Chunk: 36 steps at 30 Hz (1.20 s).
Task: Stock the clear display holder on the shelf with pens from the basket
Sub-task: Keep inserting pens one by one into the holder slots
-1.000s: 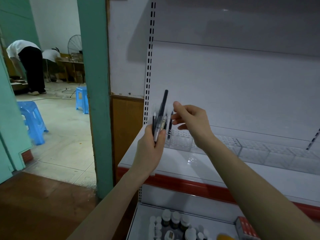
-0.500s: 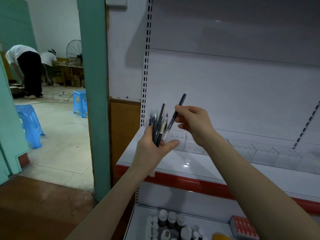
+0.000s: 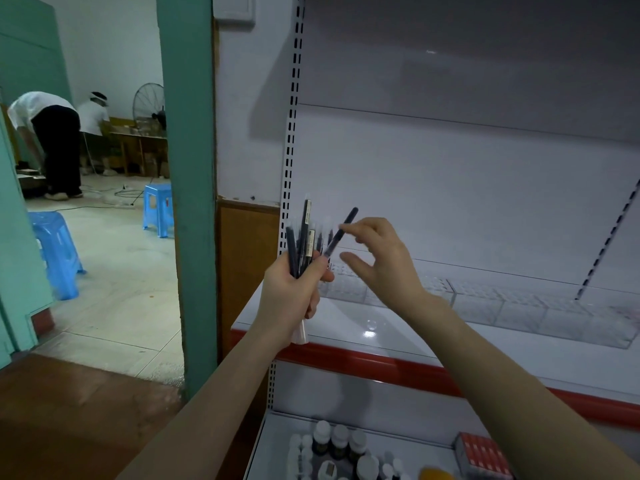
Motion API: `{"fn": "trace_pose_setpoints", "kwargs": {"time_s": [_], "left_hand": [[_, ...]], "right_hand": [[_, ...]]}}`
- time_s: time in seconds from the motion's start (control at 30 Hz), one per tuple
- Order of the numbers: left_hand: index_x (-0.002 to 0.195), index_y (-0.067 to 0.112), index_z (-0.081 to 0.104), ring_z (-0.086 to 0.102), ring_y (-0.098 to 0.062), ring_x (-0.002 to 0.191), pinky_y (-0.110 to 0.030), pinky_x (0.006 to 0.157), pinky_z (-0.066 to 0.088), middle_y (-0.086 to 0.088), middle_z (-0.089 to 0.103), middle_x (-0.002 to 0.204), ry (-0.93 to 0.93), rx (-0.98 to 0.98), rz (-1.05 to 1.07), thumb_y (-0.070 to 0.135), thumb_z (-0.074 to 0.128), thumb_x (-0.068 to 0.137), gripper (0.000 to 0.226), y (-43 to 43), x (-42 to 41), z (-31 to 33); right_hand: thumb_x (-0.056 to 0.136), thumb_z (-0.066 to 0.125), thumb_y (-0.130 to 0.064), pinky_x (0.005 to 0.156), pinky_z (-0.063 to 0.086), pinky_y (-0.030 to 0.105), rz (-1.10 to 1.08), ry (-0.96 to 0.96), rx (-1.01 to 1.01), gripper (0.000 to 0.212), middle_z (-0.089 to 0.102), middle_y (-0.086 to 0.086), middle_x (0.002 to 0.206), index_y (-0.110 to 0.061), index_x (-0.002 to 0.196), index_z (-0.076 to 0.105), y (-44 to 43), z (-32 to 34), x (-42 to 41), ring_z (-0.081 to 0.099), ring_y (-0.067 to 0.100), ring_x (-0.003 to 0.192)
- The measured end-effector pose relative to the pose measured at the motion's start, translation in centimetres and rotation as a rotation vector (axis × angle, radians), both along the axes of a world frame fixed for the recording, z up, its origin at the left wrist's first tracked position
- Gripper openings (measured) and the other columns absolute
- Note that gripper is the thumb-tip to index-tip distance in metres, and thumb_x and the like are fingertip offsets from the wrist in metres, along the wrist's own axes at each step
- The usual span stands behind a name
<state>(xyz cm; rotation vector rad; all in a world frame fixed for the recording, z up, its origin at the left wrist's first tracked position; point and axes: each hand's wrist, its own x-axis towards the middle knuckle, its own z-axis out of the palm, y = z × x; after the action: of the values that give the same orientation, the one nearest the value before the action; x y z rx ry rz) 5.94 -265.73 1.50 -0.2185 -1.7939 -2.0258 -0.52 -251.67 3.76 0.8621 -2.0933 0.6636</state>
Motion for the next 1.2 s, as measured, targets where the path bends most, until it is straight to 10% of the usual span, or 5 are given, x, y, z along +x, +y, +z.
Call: {"fn": "trace_pose_setpoints", "kwargs": {"time_s": [0.2,0.57,1.2], "left_hand": [[0.097,0.005,0.057,0.042,-0.007,0.035,-0.018,0.036,0.035,0.002,0.062,0.062,-0.015,-0.032,0.008,0.026,0.051,0.094,0.022,0.1,-0.3,-0.1],[0.094,0.018,0.054,0.052,-0.009,0.057,-0.015,0.049,0.047,-0.003,0.056,0.071,-0.091,-0.030,0.118,0.016,0.046,0.096,0.009,-2.0,-2.6,-1.4],[0.088,0.023,0.058,0.068,-0.003,0.063,-0.016,0.053,0.054,0.006,0.067,0.076,-0.006,0.033,0.143,0.011,0.060,0.088,0.012,-2.2,-3.3,-1.6]], "right_hand": [[0.080,0.061,-0.019,0.063,0.051,0.029,-0.024,0.174,0.164,0.020,0.065,0.014,0.091,-0.007,0.092,0.071,-0.9,-0.5,-1.4,0.064,0.027,0.079],[0.088,0.061,-0.010,0.080,0.047,0.024,-0.018,-0.347,-0.442,0.022,0.065,0.007,0.090,0.000,0.108,0.061,-1.9,1.3,-4.8,0.059,0.017,0.083],[0.090,0.058,-0.011,0.064,0.043,0.015,-0.089,-0.503,-0.378,0.024,0.066,0.014,0.089,0.001,0.111,0.060,-3.9,0.7,-8.6,0.059,0.019,0.076]]}}
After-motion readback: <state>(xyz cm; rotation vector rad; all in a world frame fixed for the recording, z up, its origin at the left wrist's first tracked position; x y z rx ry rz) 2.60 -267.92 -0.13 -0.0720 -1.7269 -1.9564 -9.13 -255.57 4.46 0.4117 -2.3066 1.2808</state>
